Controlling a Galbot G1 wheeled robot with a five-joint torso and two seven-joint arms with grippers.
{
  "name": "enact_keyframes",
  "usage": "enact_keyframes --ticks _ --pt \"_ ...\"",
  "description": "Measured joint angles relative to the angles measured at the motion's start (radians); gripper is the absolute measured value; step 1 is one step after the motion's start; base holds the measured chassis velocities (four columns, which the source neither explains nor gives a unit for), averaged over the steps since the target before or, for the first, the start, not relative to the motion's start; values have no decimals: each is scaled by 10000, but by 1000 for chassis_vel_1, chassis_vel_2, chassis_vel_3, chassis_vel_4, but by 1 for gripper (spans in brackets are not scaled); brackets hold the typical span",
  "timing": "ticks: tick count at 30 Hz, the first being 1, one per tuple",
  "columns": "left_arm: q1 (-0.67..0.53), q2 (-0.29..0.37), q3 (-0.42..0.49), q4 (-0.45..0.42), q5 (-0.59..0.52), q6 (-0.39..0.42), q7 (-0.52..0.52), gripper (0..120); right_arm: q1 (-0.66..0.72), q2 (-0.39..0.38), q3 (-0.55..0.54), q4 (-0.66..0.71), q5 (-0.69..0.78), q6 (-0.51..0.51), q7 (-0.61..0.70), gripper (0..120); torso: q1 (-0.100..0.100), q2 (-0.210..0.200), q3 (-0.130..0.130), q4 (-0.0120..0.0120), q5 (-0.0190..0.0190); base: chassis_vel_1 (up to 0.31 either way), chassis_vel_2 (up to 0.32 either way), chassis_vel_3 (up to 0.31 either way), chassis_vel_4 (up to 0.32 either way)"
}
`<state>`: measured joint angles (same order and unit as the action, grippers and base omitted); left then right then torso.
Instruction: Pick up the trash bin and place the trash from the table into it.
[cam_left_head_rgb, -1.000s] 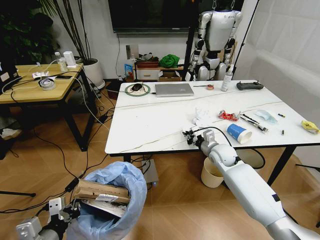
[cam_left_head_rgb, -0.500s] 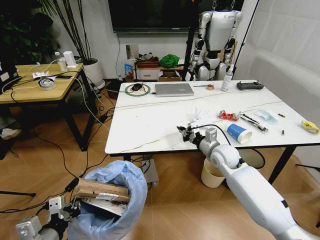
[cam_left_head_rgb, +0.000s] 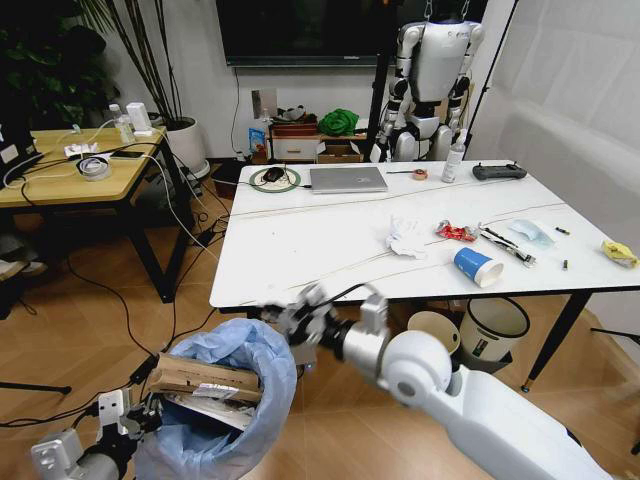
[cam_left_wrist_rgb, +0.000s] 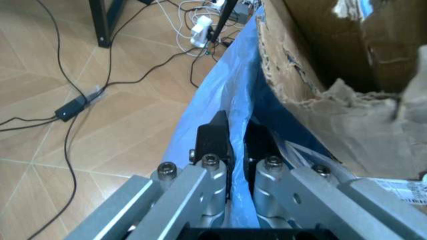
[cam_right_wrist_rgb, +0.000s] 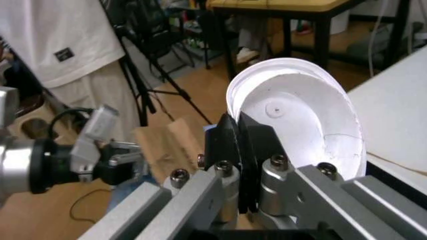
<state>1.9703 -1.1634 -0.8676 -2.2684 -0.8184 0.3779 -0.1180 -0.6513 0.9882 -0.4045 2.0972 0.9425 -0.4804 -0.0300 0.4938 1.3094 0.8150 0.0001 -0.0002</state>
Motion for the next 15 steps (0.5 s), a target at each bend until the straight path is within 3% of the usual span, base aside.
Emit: enact_keyframes --ticks 7,11,13,15 --pt "-29 -15 2 -6 19 39 -86 0 1208 475 -858 809 1152 -1657 780 0 2 0 1 0 0 0 0 0 0" --pt "-58 -27 3 1 13 55 -111 0 1648 1172 -1574 669 1351 -1957 987 0 1 0 1 -1 0 0 0 0 0" --pt "-58 -27 3 1 13 55 -111 0 1648 1172 -1574 669 1351 -1957 987 0 1 0 1 -1 0 0 0 0 0" --pt "-51 -60 3 -36 11 71 -124 0 1652 1920 -1953 95 1259 -1990 979 0 2 -2 1 1 0 0 0 0 0"
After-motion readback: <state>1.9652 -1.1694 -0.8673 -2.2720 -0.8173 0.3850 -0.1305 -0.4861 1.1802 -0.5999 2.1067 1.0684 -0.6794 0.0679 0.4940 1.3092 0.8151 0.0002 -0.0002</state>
